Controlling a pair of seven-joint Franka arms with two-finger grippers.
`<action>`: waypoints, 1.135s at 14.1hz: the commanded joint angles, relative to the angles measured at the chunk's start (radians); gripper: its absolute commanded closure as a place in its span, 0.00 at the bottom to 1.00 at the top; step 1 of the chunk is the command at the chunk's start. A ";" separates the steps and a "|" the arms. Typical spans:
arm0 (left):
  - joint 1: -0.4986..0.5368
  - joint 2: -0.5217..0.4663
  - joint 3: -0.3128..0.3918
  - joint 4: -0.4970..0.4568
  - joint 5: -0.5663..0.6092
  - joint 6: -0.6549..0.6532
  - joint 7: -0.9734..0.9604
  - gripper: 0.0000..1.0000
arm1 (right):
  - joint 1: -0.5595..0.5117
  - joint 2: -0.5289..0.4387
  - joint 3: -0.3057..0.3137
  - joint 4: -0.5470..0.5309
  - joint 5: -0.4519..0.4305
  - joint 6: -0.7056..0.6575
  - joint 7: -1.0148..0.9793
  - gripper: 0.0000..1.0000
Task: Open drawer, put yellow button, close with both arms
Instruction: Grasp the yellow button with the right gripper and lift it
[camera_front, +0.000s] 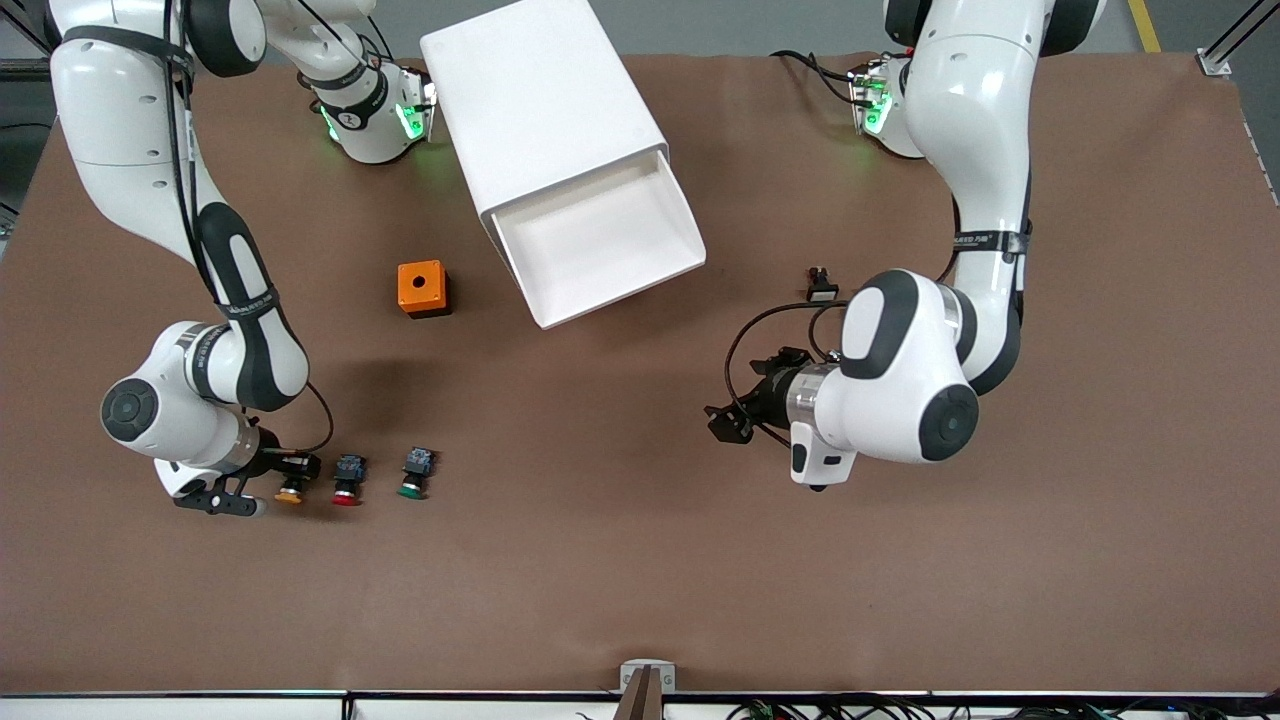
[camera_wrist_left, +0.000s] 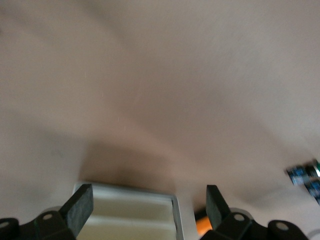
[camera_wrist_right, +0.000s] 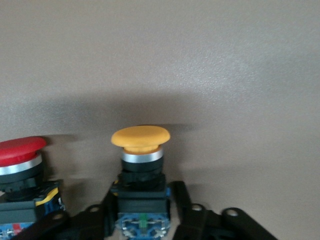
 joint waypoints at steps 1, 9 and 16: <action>-0.075 -0.029 0.018 -0.025 0.137 0.105 0.022 0.01 | 0.004 -0.011 0.005 -0.006 0.021 -0.005 0.001 0.99; -0.166 -0.055 0.020 -0.035 0.277 0.208 0.002 0.01 | 0.039 -0.252 0.006 0.019 0.021 -0.394 0.235 1.00; -0.175 -0.078 0.021 -0.045 0.342 0.210 0.000 0.01 | 0.272 -0.522 0.008 -0.013 0.019 -0.629 0.810 1.00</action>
